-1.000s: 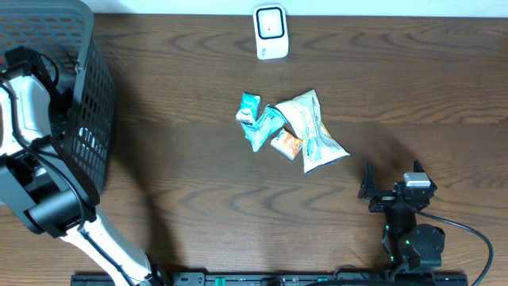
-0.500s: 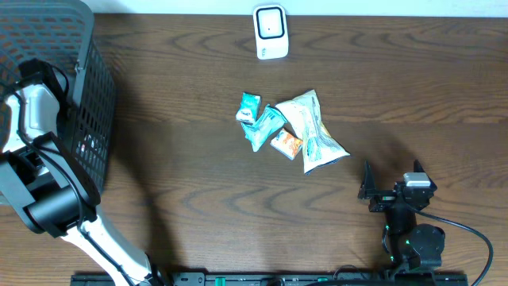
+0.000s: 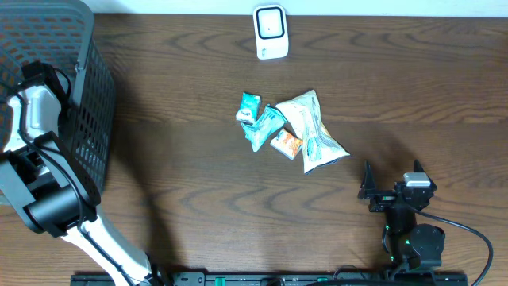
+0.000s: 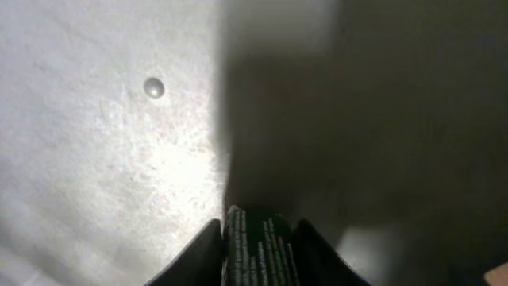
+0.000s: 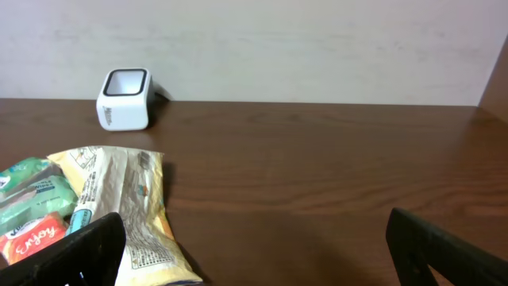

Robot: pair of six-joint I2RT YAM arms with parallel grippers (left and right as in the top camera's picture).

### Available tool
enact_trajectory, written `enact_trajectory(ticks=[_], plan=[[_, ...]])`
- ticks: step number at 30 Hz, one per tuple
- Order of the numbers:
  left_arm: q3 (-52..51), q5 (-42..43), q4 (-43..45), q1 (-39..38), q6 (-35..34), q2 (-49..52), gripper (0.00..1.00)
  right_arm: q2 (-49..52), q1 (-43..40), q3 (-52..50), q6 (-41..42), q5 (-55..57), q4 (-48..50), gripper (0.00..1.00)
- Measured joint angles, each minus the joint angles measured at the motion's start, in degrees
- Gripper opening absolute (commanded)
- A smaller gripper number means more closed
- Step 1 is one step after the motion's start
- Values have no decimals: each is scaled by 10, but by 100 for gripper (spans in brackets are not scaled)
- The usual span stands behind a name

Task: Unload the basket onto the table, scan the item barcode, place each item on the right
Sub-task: 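Grasp the dark square packet at the basket bottom with the left gripper, then lift the dark packet out and drop it near the other items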

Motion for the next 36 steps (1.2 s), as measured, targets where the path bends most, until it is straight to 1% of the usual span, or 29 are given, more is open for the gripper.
enact_trajectory(ticks=[1, 2, 9, 12, 15, 21, 26, 29, 31, 36], plan=[[0, 5, -3, 0, 0, 0, 9, 0, 0, 0, 0, 0, 0, 99], [2, 6, -7, 1, 1, 0, 8, 0, 0, 0, 0, 0, 0, 99], [32, 40, -39, 2, 3, -4, 8, 0, 0, 0, 0, 0, 0, 99], [42, 48, -45, 3, 0, -29, 8, 0, 0, 0, 0, 0, 0, 99], [46, 54, -43, 6, -11, -88, 8, 0, 0, 0, 0, 0, 0, 99], [63, 61, -22, 34, -27, -250, 8, 0, 0, 0, 0, 0, 0, 99], [68, 62, -21, 48, -67, -387, 8, 0, 0, 0, 0, 0, 0, 99], [69, 83, -21, 36, -85, -453, 8, 0, 0, 0, 0, 0, 0, 99], [69, 100, -21, 23, -91, -478, 8, 0, 0, 0, 0, 0, 0, 99], [69, 139, -14, -52, -88, -507, 8, 0, 0, 0, 0, 0, 0, 99]])
